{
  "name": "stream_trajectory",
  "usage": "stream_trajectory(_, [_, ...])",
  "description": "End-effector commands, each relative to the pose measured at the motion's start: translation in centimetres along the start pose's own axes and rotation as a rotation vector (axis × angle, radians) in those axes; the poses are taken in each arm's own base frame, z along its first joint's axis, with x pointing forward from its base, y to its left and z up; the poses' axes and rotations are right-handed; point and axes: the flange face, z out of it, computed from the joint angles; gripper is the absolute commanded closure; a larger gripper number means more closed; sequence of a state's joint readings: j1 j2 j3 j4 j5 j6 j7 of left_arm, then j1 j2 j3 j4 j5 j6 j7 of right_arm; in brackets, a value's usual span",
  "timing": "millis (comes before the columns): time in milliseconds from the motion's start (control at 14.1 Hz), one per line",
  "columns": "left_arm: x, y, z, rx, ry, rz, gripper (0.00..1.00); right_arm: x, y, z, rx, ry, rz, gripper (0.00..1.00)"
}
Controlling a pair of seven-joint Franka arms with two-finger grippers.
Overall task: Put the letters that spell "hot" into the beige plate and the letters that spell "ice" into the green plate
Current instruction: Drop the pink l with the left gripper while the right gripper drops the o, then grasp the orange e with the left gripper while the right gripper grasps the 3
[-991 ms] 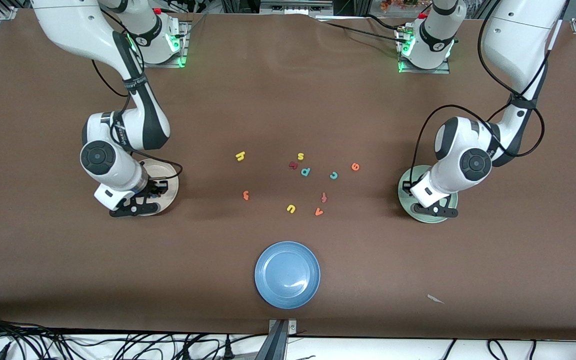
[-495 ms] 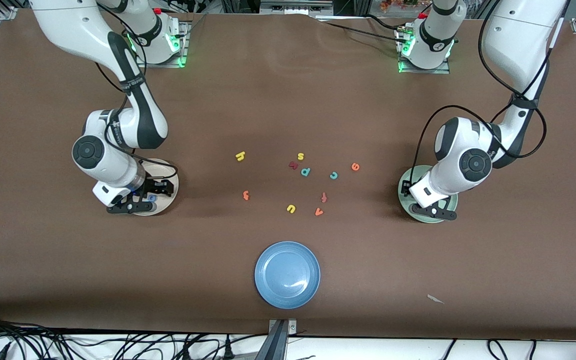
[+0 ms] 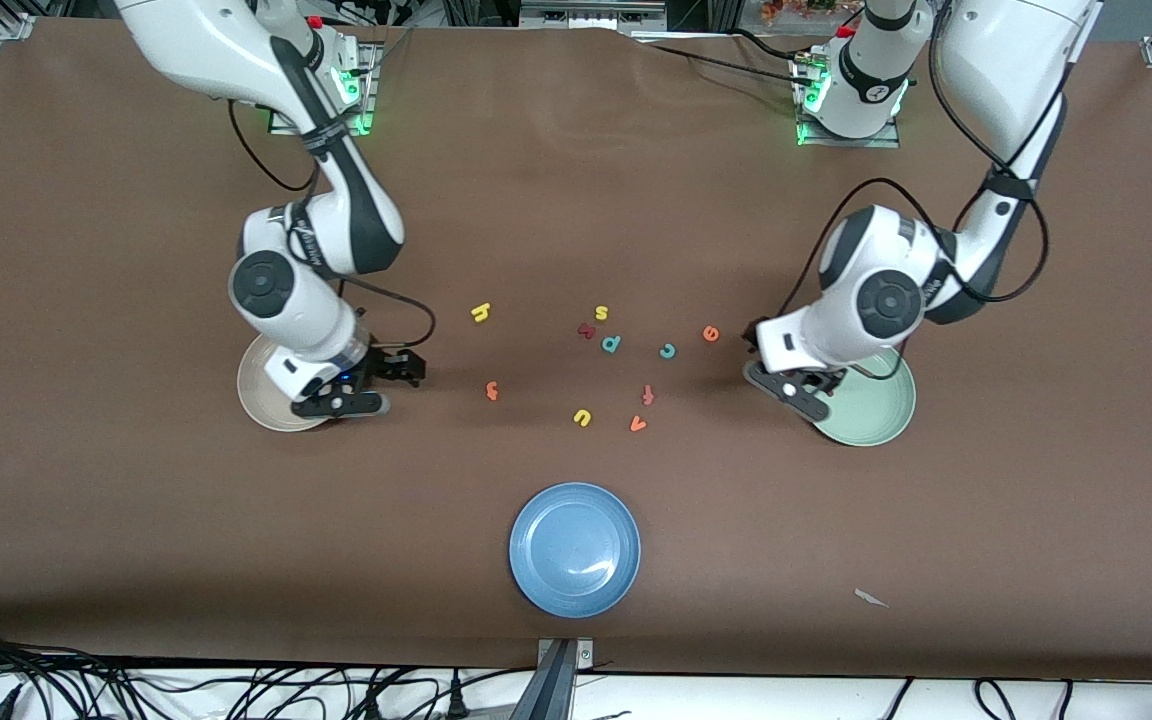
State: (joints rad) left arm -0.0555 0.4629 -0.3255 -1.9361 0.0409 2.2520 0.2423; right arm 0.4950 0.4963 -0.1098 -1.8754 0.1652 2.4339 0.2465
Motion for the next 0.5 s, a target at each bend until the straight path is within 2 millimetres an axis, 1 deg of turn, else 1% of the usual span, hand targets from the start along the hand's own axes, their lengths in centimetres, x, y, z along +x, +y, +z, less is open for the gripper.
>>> stream_trajectory(0, [-1.2, 3.2, 0.6, 0.011, -0.012, 0.096, 0.0, 0.5, -4.4, 1.1, 0.009, 0.002, 0.034, 0.0])
stream_trajectory(142, [-1.7, 4.1, 2.0, 0.012, 0.011, 0.089, 0.0, 0.6, -7.3, 2.3, 0.008, 0.008, 0.042, 0.0])
stream_trajectory(283, [-2.0, 6.2, 3.9, 0.013, 0.025, 0.075, 0.0, 0.4, -9.7, 3.9, 0.005, 0.008, 0.049, 0.0])
stream_trajectory(354, [-1.9, 7.3, 4.5, 0.029, 0.029, 0.07, 0.0, 0.5, -10.6, 4.7, 0.002, 0.008, 0.06, 0.0])
stream_trajectory(425, [-1.8, 7.8, 5.1, 0.062, 0.021, 0.065, 0.0, 0.7, -11.2, 5.1, 0.003, 0.013, 0.066, 0.0])
